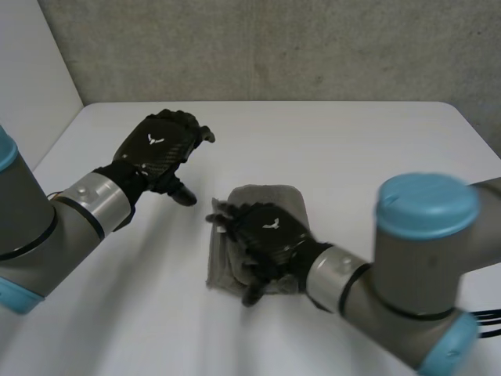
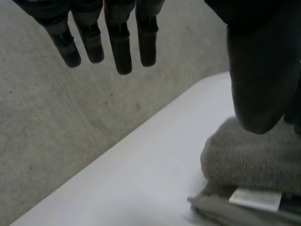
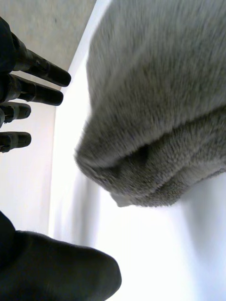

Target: Fold the towel.

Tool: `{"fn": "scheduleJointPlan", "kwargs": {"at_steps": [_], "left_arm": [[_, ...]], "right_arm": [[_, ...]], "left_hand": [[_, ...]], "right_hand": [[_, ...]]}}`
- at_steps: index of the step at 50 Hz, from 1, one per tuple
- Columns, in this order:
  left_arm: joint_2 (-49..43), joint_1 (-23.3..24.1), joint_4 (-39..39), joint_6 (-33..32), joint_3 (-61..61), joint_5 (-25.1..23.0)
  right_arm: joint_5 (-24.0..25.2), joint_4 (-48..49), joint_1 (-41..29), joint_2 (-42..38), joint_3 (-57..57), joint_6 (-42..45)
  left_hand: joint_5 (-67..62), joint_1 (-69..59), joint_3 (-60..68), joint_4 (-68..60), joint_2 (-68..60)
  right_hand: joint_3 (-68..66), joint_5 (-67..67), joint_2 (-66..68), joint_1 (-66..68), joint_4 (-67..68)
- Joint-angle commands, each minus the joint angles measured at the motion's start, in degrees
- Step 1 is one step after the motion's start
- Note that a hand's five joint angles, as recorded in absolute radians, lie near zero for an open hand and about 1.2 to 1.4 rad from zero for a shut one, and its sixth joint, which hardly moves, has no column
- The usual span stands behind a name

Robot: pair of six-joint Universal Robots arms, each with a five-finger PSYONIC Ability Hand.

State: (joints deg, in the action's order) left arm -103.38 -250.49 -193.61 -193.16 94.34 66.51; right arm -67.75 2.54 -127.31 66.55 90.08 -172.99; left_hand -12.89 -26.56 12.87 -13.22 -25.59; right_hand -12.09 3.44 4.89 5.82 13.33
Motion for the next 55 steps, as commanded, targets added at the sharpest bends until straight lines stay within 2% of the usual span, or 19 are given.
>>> {"fn": "scheduleJointPlan", "kwargs": {"at_steps": [1, 4, 6, 9, 13, 17, 21, 29, 41, 51, 55], "left_arm": [[-0.9, 1.1, -0.6, 8.7, -2.1, 0.7], [-1.8, 2.0, -0.8, 10.3, -2.7, 2.0], [-4.5, 4.4, -0.8, 12.7, -4.2, 5.2], [-5.8, 5.6, -0.8, 13.8, -5.0, 7.0], [-11.0, 9.4, -0.8, 16.2, -7.0, 11.8], [-14.7, 12.2, -0.7, 17.6, -8.5, 12.9], [-18.2, 14.5, -0.7, 17.7, -9.2, 15.0], [-20.0, 15.4, -0.2, 16.4, -8.5, 17.6], [-20.0, 14.0, -0.8, 7.5, -6.5, 17.7], [-20.5, 13.6, -0.7, 6.6, -6.4, 18.1], [-19.4, 13.7, -0.6, 6.7, -6.8, 18.4]], "right_arm": [[4.0, -4.8, 9.6, 8.8, 2.6, -2.1], [4.5, -4.9, 13.2, 10.0, 3.3, -2.1], [4.7, -4.9, 15.0, 10.0, 3.6, -2.1], [4.7, -4.3, 18.1, 9.7, 4.4, -2.1], [4.6, -2.2, 18.9, 8.6, 4.8, -2.2], [4.6, 4.1, 18.7, 2.1, 4.7, -3.0], [4.7, 5.1, 18.6, -0.5, 3.7, -4.3], [4.7, 5.7, 18.7, -7.2, 0.7, -6.0], [4.6, 5.6, 18.5, -13.9, -2.5, -5.2], [4.3, 5.2, 18.2, -13.8, -3.2, -5.1], [4.3, 4.8, 18.5, -10.8, -3.4, -5.3]], "left_hand": [[-0.3, 3.4, -2.9, 3.2, 2.4], [-0.4, 3.2, -2.9, 3.2, 2.3], [-0.6, 3.1, -2.9, 3.2, 2.1], [-0.6, 3.1, -2.9, 3.2, 2.1], [-0.6, 3.1, -2.9, 3.2, 2.1], [-0.8, 2.9, -2.9, 3.2, 1.9], [-0.8, 2.9, -2.9, 3.2, 1.9], [-0.8, 2.9, -2.9, 3.2, 1.9], [-0.6, 3.1, -2.9, 3.2, 2.1], [-0.6, 3.1, -2.9, 3.2, 2.1], [-0.4, 3.2, -2.9, 3.2, 2.3]], "right_hand": [[2.1, -3.4, -4.9, -5.8, -3.3], [2.1, -3.4, -4.9, -5.8, -3.3], [2.1, -3.4, -4.9, -5.8, -3.3], [2.1, -3.4, -4.9, -5.8, -3.3], [2.1, -3.4, -4.9, -5.8, -3.3], [2.1, -3.4, -4.9, -5.8, -3.3], [2.1, -3.4, -4.9, -5.8, -3.3], [2.1, -3.4, -4.9, -5.8, -3.3], [2.1, -3.4, -4.9, -5.8, -3.3], [2.1, -3.4, -4.9, -5.8, -3.3], [2.1, -3.4, -4.9, -5.8, -3.3]]}}
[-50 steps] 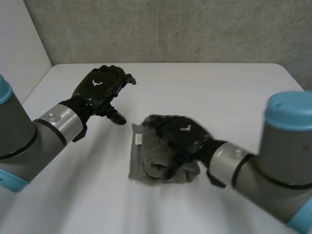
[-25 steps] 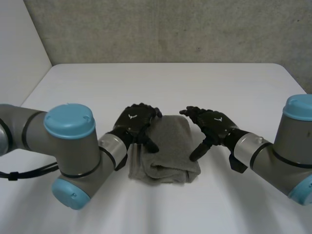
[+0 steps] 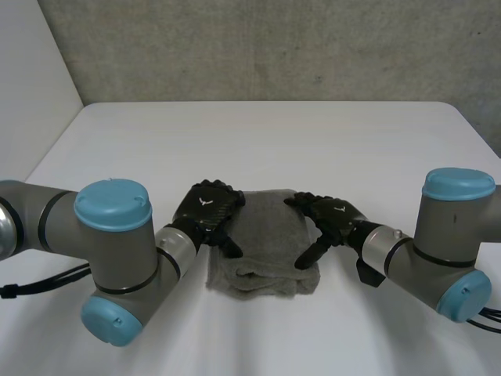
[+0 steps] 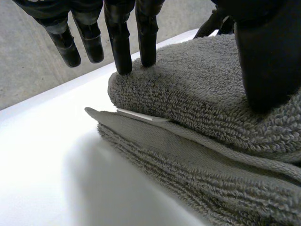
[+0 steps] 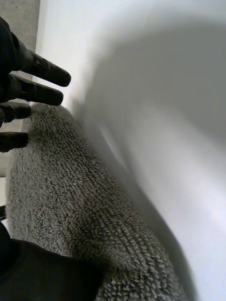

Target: Fold the towel.

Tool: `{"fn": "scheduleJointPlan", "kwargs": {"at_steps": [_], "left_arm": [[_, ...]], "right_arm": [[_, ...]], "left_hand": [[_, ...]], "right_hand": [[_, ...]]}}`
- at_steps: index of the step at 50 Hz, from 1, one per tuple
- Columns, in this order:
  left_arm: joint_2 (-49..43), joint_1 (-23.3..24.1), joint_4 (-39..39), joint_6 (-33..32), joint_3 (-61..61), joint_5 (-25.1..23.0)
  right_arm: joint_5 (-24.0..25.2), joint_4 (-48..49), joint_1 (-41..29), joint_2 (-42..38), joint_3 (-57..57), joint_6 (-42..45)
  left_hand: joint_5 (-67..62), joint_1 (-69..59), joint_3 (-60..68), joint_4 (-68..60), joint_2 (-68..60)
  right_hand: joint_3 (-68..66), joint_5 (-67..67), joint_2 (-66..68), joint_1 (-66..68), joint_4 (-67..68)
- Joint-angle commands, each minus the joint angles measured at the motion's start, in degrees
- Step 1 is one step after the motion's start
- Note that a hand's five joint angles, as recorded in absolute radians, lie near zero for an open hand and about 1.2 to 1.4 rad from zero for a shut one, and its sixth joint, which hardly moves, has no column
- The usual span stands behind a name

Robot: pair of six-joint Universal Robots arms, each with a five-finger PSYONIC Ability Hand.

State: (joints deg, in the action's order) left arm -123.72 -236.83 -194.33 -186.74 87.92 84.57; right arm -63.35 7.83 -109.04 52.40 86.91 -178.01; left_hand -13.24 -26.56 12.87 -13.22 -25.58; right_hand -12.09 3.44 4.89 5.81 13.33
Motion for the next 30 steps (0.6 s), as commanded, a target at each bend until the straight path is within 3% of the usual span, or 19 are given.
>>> {"fn": "scheduleJointPlan", "kwargs": {"at_steps": [1, 6, 13, 22, 25, 27, 30], "left_arm": [[0.9, 0.1, 0.1, 0.2, -0.4, 0.3], [4.4, 0.1, 0.4, 0.4, -1.1, 0.4], [16.5, -1.3, 0.6, 1.0, -1.8, 0.8], [24.8, -4.5, 2.0, 2.5, -5.9, 4.8], [25.9, -7.0, 7.2, 4.8, -8.7, 6.0], [25.9, -10.4, 14.9, 7.0, -11.3, 5.8], [25.7, -11.9, 17.9, 8.0, -11.5, 5.3]], "right_arm": [[-0.1, -0.4, 0.2, 3.3, -0.2, -0.3], [-0.4, -2.5, 1.0, 11.8, -0.3, -0.2], [-3.3, -3.6, 1.5, 22.4, -1.0, -0.2], [-17.2, -4.5, 3.4, 31.5, -4.0, 0.0], [-19.6, -8.1, 3.5, 31.3, -6.7, 0.7], [-20.2, -10.4, 3.4, 30.7, -8.1, 1.1], [-20.7, -13.8, 3.5, 29.3, -9.7, 2.3]], "left_hand": [[-0.1, 3.2, -2.9, 3.2, 2.2], [0.7, 4.1, -2.9, 3.2, 3.1], [7.5, 10.8, -2.9, 3.2, 9.8], [12.0, 15.3, -2.9, 3.2, 14.4], [12.2, 15.5, -2.9, 3.2, 14.5], [12.4, 15.7, -2.9, 3.2, 14.7], [12.4, 15.7, -2.9, 3.2, 14.7]], "right_hand": [[2.1, -3.4, -4.9, -5.8, -3.3], [2.1, -3.4, -4.9, -5.8, -3.3], [2.1, -3.4, -4.9, -5.8, -3.3], [2.1, -3.4, -4.9, -5.8, -3.3], [2.1, -3.4, -4.9, -5.8, -3.3], [2.1, -3.4, -4.9, -5.8, -3.3], [2.1, -3.4, -4.9, -5.8, -3.3]]}}
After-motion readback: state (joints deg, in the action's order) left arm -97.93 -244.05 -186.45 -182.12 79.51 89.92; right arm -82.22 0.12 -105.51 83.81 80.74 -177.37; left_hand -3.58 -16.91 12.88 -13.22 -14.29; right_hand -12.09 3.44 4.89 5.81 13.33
